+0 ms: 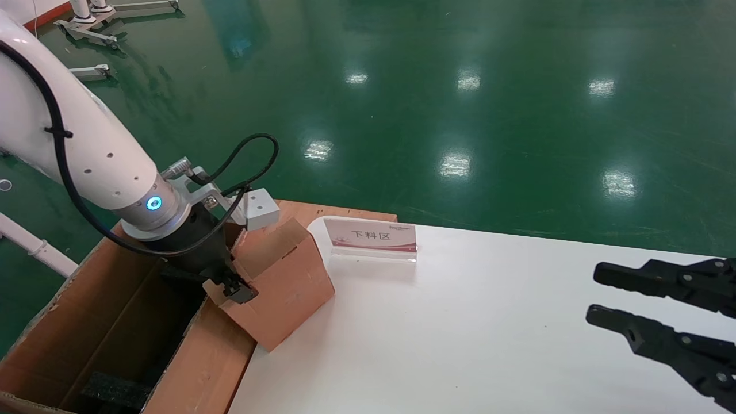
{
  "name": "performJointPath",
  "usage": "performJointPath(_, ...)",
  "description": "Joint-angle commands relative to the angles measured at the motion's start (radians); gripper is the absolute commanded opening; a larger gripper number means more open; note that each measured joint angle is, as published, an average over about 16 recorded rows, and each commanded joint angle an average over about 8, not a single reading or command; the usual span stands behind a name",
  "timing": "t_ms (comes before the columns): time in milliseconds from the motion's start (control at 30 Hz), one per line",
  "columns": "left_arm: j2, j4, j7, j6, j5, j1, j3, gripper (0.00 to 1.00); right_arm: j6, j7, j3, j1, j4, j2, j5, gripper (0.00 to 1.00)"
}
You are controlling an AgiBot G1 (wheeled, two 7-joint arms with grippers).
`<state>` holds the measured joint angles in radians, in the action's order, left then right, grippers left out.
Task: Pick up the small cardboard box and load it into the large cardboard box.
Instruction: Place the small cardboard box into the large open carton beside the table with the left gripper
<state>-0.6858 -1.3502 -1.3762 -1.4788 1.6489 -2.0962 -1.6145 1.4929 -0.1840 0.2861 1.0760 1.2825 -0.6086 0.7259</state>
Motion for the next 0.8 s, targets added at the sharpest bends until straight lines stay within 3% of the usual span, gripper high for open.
performJointPath(33, 0.000, 0.000, 0.000, 0.000, 0.000, 0.000, 0.000, 0.00, 0.000, 0.000, 0.000, 0.000, 0.000, 0.000, 0.000, 0.66)
performJointPath(133, 0.000, 0.001, 0.000, 0.000, 0.000, 0.000, 0.000, 0.00, 0.000, 0.000, 0.000, 0.000, 0.000, 0.000, 0.000, 1.00)
performJointPath(400, 0.007, 0.018, 0.008, -0.023, -0.049, -0.070, 0.041, 0.00, 0.000, 0.000, 0.000, 0.000, 0.000, 0.000, 0.000, 1.00)
performJointPath(800, 0.044, 0.104, -0.022, -0.102, -0.174, -0.440, 0.154, 0.00, 0.000, 0.001, 0.001, 0.001, -0.001, 0.000, 0.000, 1.00)
